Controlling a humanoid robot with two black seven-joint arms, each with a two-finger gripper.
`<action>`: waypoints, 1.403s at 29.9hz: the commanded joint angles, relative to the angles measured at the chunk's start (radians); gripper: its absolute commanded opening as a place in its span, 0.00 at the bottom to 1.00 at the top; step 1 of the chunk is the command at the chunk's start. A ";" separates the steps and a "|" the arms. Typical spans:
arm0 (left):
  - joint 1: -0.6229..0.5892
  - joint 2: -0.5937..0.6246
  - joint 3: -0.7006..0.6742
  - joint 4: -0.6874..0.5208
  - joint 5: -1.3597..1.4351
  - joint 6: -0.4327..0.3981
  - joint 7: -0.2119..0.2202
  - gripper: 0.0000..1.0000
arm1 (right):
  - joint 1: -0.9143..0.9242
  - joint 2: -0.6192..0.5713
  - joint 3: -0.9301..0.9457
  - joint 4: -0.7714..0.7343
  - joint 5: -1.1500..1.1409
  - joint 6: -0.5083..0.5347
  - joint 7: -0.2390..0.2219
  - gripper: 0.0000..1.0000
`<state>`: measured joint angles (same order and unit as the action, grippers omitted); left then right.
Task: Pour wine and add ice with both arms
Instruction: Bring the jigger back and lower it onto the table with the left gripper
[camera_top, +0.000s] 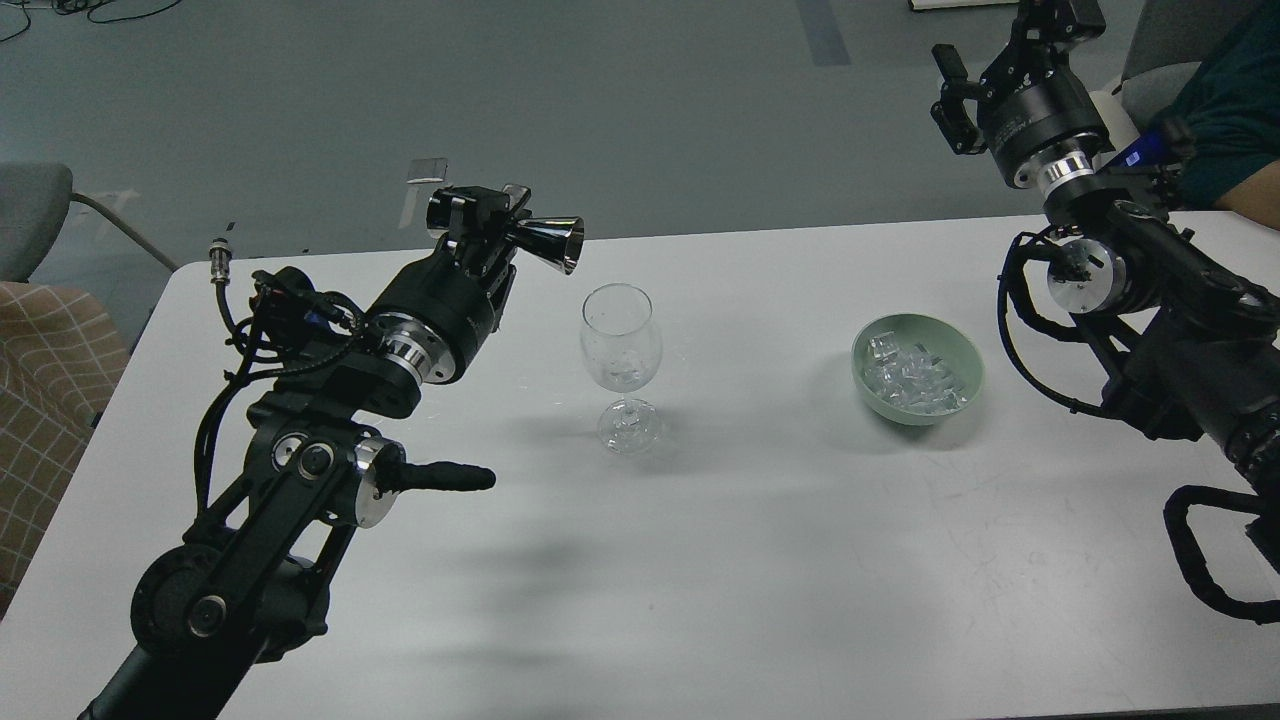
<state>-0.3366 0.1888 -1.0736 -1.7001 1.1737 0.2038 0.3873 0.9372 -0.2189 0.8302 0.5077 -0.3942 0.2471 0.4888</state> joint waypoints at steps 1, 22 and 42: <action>0.010 -0.012 -0.034 0.007 -0.063 0.019 0.019 0.00 | 0.000 0.001 0.000 0.000 0.000 0.000 0.000 1.00; 0.323 -0.093 -0.572 0.235 -1.028 -0.271 -0.041 0.00 | -0.003 0.003 0.000 0.000 0.000 0.000 0.000 1.00; 0.346 -0.130 -0.582 0.474 -1.026 -0.402 -0.068 0.25 | -0.009 0.004 -0.002 0.000 0.000 -0.002 0.000 1.00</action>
<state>0.0107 0.0553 -1.6539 -1.2313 0.1484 -0.1981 0.3198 0.9279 -0.2166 0.8283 0.5077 -0.3942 0.2453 0.4887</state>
